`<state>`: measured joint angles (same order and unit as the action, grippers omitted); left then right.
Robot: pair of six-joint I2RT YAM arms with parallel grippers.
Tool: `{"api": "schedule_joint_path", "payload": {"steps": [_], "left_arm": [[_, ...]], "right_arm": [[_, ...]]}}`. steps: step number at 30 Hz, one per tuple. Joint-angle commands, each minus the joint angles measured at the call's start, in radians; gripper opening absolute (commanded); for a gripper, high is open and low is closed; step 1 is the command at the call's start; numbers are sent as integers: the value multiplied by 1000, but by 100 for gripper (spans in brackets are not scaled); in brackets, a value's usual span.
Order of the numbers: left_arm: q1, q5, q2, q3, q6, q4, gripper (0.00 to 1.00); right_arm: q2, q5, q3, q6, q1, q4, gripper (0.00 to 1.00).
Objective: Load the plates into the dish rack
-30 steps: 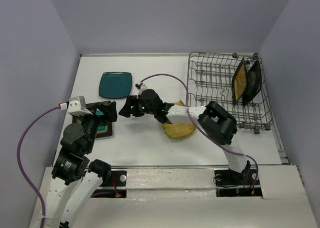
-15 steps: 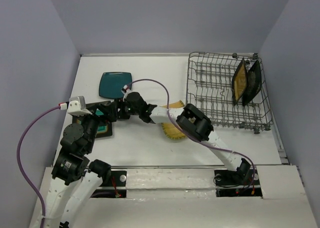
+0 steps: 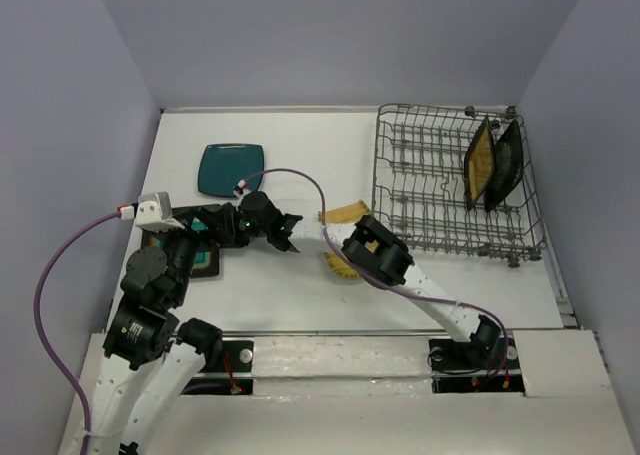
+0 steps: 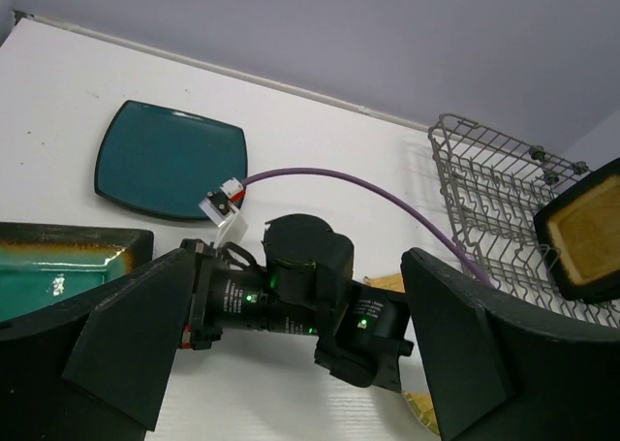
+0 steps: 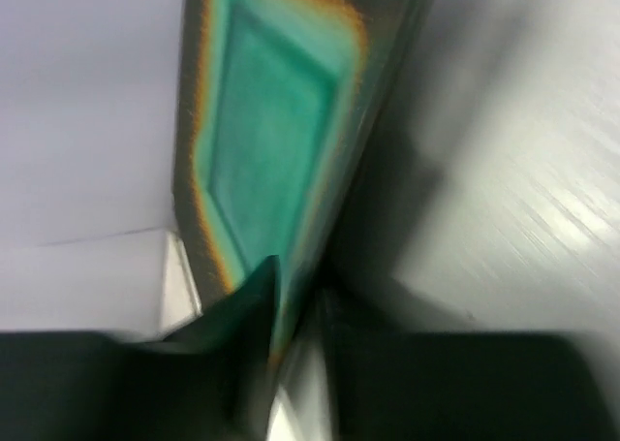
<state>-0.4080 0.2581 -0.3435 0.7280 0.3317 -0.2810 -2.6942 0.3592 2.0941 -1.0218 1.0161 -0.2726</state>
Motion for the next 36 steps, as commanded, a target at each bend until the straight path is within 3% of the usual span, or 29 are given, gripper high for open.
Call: {"api": "schedule_joint_path", "payload": {"steps": [1, 8, 14, 16, 18, 21, 27, 36], "left_arm": [[3, 1, 11, 8, 3, 43, 99], [3, -5, 12, 7, 1, 46, 99], [3, -6, 15, 8, 3, 46, 99], [3, -8, 17, 7, 3, 46, 99], [3, -8, 17, 7, 3, 46, 99], [3, -8, 15, 7, 4, 45, 99], [5, -5, 17, 8, 3, 43, 99], [5, -3, 24, 8, 3, 43, 99]], "right_arm": [[11, -17, -46, -60, 27, 30, 9], [215, -141, -388, 2, 27, -95, 7], [439, -232, -650, 109, 16, -105, 7], [480, -239, -742, 104, 6, -105, 11], [491, -239, -802, 86, -19, -109, 24], [488, -201, -868, 45, -28, -164, 36], [445, -132, -878, -10, -37, -238, 49], [389, -69, -842, -69, -37, -280, 37]]}}
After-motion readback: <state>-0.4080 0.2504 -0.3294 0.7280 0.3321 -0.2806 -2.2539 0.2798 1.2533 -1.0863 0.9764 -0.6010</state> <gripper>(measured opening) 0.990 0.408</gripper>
